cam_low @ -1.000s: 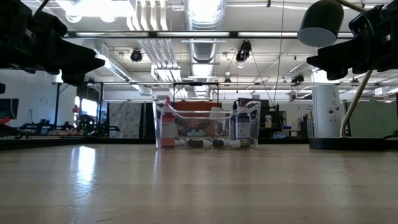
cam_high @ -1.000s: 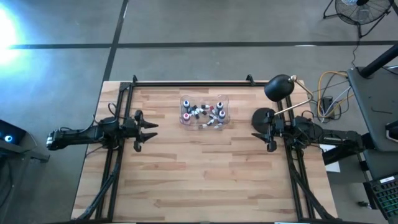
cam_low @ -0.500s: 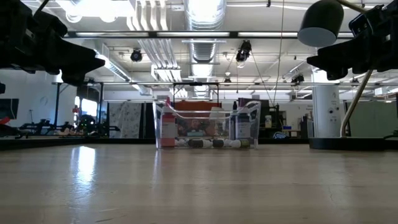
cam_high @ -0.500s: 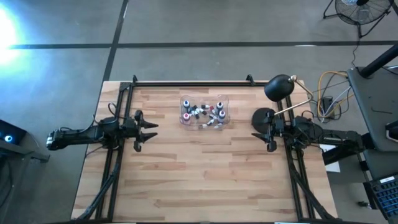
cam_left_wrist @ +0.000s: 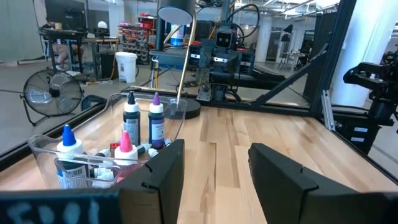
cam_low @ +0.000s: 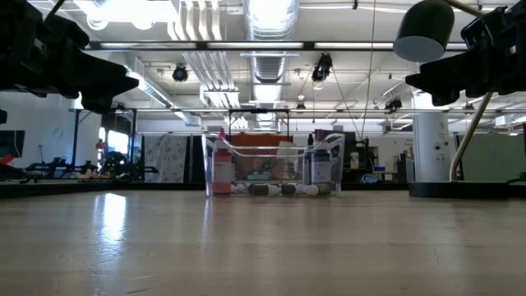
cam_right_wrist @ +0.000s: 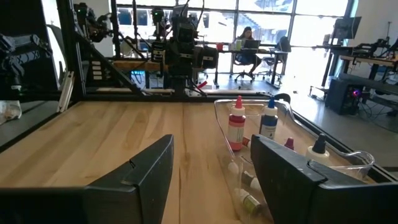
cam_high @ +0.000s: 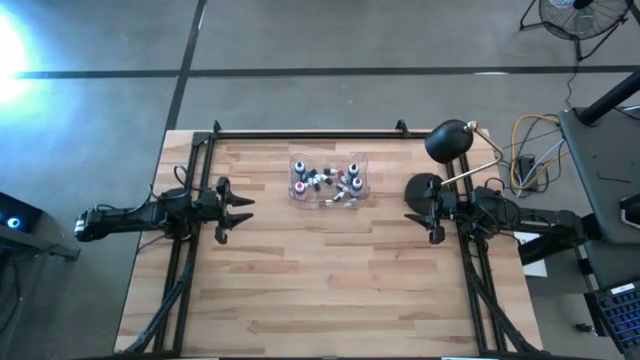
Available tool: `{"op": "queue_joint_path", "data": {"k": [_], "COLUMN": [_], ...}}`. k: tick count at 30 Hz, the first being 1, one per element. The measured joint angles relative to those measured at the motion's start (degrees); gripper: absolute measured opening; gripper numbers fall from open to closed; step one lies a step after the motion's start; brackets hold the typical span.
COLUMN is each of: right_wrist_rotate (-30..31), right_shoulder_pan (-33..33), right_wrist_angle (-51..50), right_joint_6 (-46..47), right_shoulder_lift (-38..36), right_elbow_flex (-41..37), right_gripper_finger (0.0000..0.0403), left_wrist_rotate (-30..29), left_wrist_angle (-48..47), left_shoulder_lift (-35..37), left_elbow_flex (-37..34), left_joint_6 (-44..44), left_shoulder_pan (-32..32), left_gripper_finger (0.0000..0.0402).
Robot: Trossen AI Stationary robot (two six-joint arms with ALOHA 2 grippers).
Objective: Pick & Place food coloring
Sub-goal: Return to Home Position
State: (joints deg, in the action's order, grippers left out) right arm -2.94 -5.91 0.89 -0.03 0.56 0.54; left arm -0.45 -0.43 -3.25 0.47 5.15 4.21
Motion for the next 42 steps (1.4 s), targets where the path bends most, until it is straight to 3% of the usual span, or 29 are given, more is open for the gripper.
{"op": "queue_joint_path", "data": {"k": [42], "right_wrist_rotate": [0.0], "right_shoulder_pan": [0.0], "right_wrist_angle": [0.0], "right_joint_6": [0.0], "right_shoulder_lift": [0.0], "right_elbow_flex": [0.0], "right_gripper_finger": [0.0208], "left_wrist_rotate": [0.0], "left_wrist_angle": [0.0], "left_shoulder_lift": [0.0], "left_elbow_flex": [0.0], "left_joint_6": [0.0], "left_shoulder_pan": [0.0], "left_gripper_finger": [0.0154]}}
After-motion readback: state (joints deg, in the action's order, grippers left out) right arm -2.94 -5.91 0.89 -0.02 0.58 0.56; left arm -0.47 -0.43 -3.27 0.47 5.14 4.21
